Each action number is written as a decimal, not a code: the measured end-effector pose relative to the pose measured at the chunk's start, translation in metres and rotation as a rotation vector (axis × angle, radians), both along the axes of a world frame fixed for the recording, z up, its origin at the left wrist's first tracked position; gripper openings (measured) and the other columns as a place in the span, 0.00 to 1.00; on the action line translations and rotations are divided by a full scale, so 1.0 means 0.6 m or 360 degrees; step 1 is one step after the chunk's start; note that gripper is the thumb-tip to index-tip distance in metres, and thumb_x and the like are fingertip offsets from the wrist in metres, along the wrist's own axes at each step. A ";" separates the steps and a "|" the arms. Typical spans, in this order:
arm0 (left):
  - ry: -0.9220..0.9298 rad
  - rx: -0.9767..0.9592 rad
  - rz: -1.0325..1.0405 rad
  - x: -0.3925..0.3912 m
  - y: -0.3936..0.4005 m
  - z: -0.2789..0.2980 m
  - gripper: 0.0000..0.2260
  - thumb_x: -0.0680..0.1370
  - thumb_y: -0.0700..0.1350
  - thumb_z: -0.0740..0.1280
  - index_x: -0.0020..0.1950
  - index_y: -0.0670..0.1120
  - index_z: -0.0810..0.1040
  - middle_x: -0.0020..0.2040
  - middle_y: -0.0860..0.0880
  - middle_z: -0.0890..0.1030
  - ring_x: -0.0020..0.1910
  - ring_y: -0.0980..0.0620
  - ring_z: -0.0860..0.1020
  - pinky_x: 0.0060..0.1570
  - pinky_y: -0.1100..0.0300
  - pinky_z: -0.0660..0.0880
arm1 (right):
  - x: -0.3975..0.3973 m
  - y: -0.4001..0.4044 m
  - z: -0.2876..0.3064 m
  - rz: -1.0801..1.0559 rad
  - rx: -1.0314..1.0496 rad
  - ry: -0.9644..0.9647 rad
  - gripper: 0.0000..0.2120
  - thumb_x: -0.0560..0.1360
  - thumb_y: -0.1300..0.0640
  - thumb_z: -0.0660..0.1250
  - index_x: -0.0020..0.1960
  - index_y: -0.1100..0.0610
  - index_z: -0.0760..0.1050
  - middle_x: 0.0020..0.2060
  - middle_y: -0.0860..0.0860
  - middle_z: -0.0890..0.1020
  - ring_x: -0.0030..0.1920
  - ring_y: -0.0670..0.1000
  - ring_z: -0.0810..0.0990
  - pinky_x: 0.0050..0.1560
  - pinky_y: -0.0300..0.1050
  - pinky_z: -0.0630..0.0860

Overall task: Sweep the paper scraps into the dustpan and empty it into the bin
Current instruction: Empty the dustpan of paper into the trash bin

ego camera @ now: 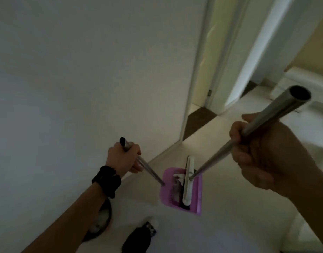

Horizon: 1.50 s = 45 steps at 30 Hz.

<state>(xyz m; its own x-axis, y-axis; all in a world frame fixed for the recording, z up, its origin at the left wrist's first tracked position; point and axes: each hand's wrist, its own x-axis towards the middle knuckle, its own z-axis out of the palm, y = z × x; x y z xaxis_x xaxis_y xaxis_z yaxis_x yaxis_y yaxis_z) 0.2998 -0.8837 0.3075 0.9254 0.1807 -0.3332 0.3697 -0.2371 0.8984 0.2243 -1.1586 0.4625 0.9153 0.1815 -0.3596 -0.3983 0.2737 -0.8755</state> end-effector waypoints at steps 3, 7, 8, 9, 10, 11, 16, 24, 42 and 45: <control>-0.0015 -0.0001 0.0382 -0.100 0.084 0.005 0.08 0.76 0.40 0.66 0.40 0.37 0.80 0.27 0.39 0.82 0.28 0.38 0.84 0.29 0.53 0.82 | -0.006 0.043 0.010 0.0326 -0.0013 -0.0056 0.25 0.80 0.42 0.48 0.36 0.59 0.68 0.18 0.58 0.67 0.09 0.51 0.61 0.17 0.34 0.67; -0.0001 -0.0009 0.0779 -0.225 0.207 -0.003 0.09 0.77 0.41 0.66 0.42 0.37 0.80 0.27 0.38 0.83 0.26 0.41 0.83 0.28 0.54 0.81 | -0.013 0.119 0.008 0.0654 -0.0046 -0.0109 0.26 0.80 0.42 0.46 0.36 0.59 0.67 0.18 0.60 0.72 0.09 0.51 0.64 0.16 0.34 0.68; 0.0005 -0.0002 0.0844 -0.248 0.229 -0.006 0.09 0.77 0.41 0.66 0.42 0.37 0.80 0.28 0.38 0.83 0.26 0.41 0.83 0.28 0.54 0.81 | -0.013 0.132 0.007 0.0678 -0.0045 -0.0100 0.26 0.81 0.42 0.46 0.36 0.59 0.66 0.19 0.62 0.73 0.09 0.52 0.65 0.16 0.34 0.68; 0.0002 -0.0003 0.0925 -0.278 0.254 -0.010 0.08 0.77 0.41 0.66 0.42 0.37 0.80 0.28 0.38 0.83 0.25 0.41 0.84 0.28 0.54 0.81 | -0.016 0.152 0.005 0.0717 -0.0066 -0.0104 0.25 0.81 0.43 0.45 0.36 0.59 0.66 0.19 0.63 0.74 0.09 0.52 0.65 0.16 0.34 0.68; -0.0008 -0.0005 0.1001 -0.307 0.280 -0.011 0.08 0.77 0.41 0.65 0.43 0.36 0.79 0.29 0.38 0.83 0.25 0.41 0.83 0.28 0.54 0.81 | -0.021 0.176 0.001 0.0751 -0.0083 -0.0124 0.25 0.81 0.44 0.45 0.35 0.60 0.66 0.20 0.63 0.74 0.09 0.52 0.65 0.16 0.34 0.67; -0.0010 0.0006 0.1046 -0.325 0.298 -0.014 0.08 0.77 0.40 0.65 0.42 0.36 0.79 0.30 0.37 0.83 0.25 0.42 0.83 0.28 0.54 0.81 | -0.022 0.192 -0.002 0.0763 -0.0096 -0.0142 0.25 0.81 0.45 0.45 0.35 0.60 0.66 0.20 0.64 0.74 0.09 0.52 0.65 0.15 0.34 0.67; -0.0008 0.0040 0.1242 -0.407 0.378 -0.010 0.08 0.77 0.41 0.66 0.41 0.37 0.80 0.34 0.34 0.83 0.26 0.42 0.84 0.31 0.52 0.83 | -0.039 0.299 -0.013 0.0905 -0.0135 -0.0177 0.23 0.81 0.48 0.45 0.34 0.60 0.66 0.19 0.62 0.73 0.10 0.53 0.66 0.14 0.33 0.66; 0.0025 0.0054 0.1323 -0.448 0.478 0.007 0.09 0.75 0.44 0.67 0.41 0.39 0.81 0.35 0.35 0.85 0.32 0.38 0.85 0.38 0.45 0.84 | -0.072 0.468 -0.017 0.1074 -0.0150 -0.0174 0.23 0.80 0.47 0.46 0.34 0.59 0.65 0.19 0.61 0.74 0.10 0.52 0.68 0.16 0.33 0.67; 0.0160 0.0094 0.1444 -0.471 0.499 -0.046 0.09 0.74 0.46 0.66 0.40 0.41 0.81 0.38 0.37 0.85 0.32 0.38 0.86 0.39 0.42 0.84 | -0.102 0.536 -0.012 0.1180 -0.0075 -0.0261 0.27 0.81 0.41 0.44 0.36 0.59 0.66 0.19 0.58 0.72 0.11 0.52 0.68 0.15 0.34 0.67; 0.0167 0.0101 0.1498 -0.481 0.496 -0.056 0.10 0.76 0.46 0.66 0.41 0.41 0.81 0.38 0.36 0.85 0.32 0.38 0.86 0.38 0.43 0.84 | -0.088 0.519 0.019 0.1192 -0.0057 -0.0333 0.28 0.81 0.40 0.44 0.35 0.59 0.68 0.18 0.57 0.72 0.12 0.53 0.68 0.16 0.35 0.68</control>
<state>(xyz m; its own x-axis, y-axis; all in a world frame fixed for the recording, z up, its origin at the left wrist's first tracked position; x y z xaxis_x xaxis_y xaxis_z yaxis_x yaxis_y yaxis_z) 0.0115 -0.5860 0.2736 0.3564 0.8578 -0.3703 0.5120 0.1522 0.8454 0.1714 -0.8472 0.4739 0.6027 0.7698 -0.2102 -0.2915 -0.0329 -0.9560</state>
